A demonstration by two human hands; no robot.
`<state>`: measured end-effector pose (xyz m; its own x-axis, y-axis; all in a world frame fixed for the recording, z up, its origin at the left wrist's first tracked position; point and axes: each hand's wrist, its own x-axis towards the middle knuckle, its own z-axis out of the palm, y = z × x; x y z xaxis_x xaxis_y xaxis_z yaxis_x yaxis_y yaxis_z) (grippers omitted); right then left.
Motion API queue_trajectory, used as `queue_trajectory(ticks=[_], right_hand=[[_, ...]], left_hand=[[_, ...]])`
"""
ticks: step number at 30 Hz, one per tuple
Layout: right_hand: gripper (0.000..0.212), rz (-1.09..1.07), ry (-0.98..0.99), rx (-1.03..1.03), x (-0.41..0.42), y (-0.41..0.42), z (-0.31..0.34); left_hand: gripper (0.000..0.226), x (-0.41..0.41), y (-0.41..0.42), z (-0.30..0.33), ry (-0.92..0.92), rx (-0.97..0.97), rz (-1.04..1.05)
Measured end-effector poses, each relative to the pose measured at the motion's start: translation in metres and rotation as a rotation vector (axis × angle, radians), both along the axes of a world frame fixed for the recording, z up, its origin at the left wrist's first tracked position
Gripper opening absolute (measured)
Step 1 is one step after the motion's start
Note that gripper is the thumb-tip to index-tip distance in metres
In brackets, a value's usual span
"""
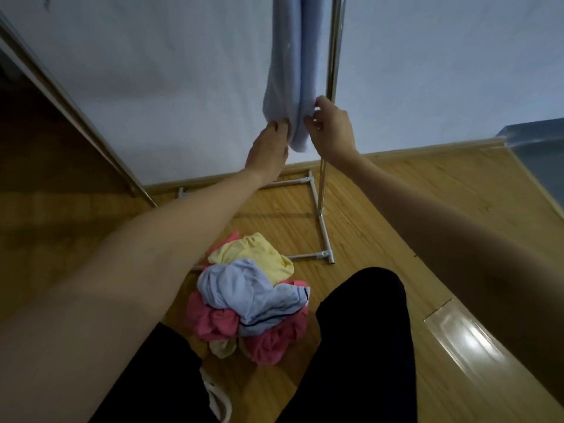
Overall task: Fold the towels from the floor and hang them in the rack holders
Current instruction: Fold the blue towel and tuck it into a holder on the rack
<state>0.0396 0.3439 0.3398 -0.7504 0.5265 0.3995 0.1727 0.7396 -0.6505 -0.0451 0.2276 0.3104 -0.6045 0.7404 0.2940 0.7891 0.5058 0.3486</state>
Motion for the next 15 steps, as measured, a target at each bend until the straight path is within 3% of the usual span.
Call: queue_trajectory(ticks=[4, 9, 15], right_hand=[[0.020, -0.024, -0.029, -0.082, 0.003, -0.005, -0.009], [0.027, -0.014, -0.162, -0.145, 0.021, -0.034, -0.065], [0.042, 0.284, -0.631, -0.044, 0.038, -0.107, -0.167]], left_hand=[[0.044, 0.005, -0.031, -0.018, -0.074, -0.157, -0.041], [0.049, 0.016, -0.108, -0.074, -0.193, -0.277, 0.103], [0.040, 0.030, -0.204, -0.161, -0.375, -0.506, 0.245]])
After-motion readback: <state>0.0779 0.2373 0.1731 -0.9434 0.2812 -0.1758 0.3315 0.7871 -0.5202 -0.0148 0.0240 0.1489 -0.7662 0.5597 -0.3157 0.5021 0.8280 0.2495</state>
